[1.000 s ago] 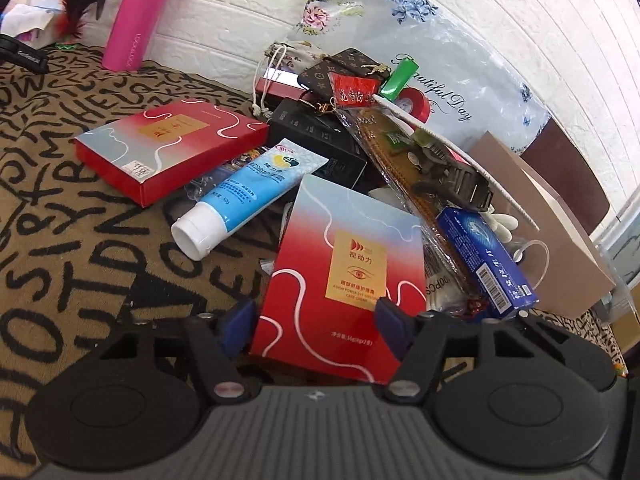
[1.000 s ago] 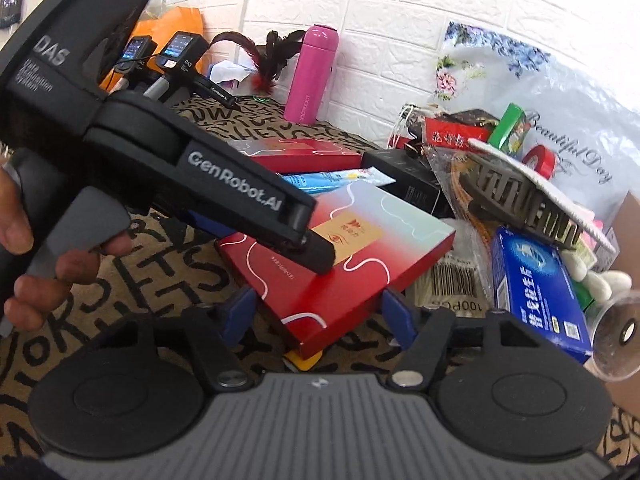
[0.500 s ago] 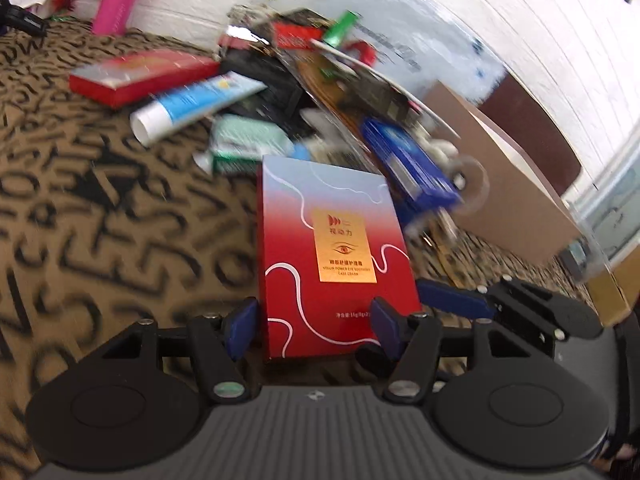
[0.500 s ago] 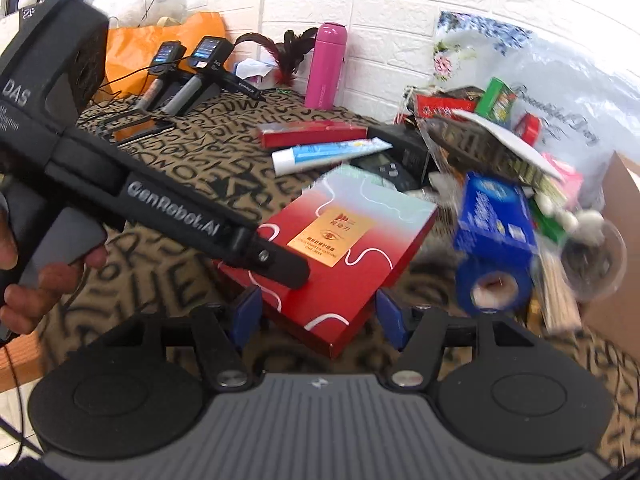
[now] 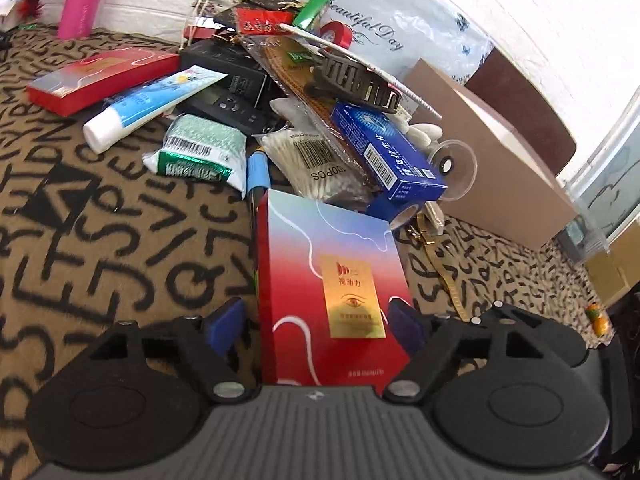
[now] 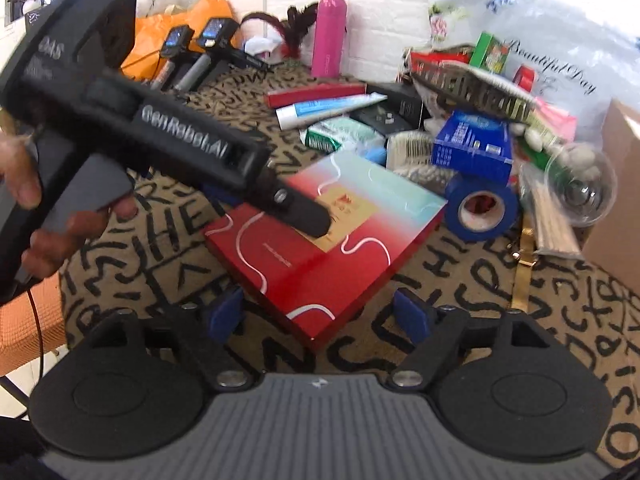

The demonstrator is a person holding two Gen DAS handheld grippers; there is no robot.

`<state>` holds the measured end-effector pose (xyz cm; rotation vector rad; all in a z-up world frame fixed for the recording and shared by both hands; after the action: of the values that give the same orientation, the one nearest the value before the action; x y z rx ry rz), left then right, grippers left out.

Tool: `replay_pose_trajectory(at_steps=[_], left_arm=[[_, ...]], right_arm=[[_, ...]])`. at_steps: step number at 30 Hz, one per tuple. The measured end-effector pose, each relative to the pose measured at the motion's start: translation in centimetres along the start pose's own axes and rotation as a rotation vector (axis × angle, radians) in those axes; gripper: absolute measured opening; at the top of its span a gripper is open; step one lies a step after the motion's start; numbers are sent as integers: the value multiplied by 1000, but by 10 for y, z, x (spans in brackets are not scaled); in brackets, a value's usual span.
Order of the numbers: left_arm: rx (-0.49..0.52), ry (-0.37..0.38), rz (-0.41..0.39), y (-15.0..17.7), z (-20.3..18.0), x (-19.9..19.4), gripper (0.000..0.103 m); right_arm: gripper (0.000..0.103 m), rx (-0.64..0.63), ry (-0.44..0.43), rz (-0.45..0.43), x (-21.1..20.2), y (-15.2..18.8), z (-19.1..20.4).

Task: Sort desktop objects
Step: 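Grasp the red-and-white rectangular box with the left tool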

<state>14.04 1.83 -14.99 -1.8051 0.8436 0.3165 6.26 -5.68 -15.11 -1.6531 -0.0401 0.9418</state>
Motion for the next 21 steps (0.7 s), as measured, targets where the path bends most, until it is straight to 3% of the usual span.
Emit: replay_pose_trajectory(at_steps=[7, 12, 21], left_arm=[[58, -27, 13, 5, -14, 4, 74], [19, -24, -3, 6, -21, -7, 70], [60, -22, -126, -9, -58, -48, 70]], right_arm=[[81, 31, -27, -13, 9, -5, -3], [79, 45, -34, -31, -4, -5, -4], [78, -4, -23, -132, -49, -24, 2]])
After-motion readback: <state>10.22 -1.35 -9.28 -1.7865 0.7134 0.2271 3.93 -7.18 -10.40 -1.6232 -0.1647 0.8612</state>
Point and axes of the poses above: each gripper's, at about its wrist camera, not at the fingertips, and x roughly the way its jaws point, z to its left, y to its underside, the point moved 9 cm from there along x, roughly the way its jaws point, and after that the axes turned 6 degrees about -z, right-handed, at the moved point
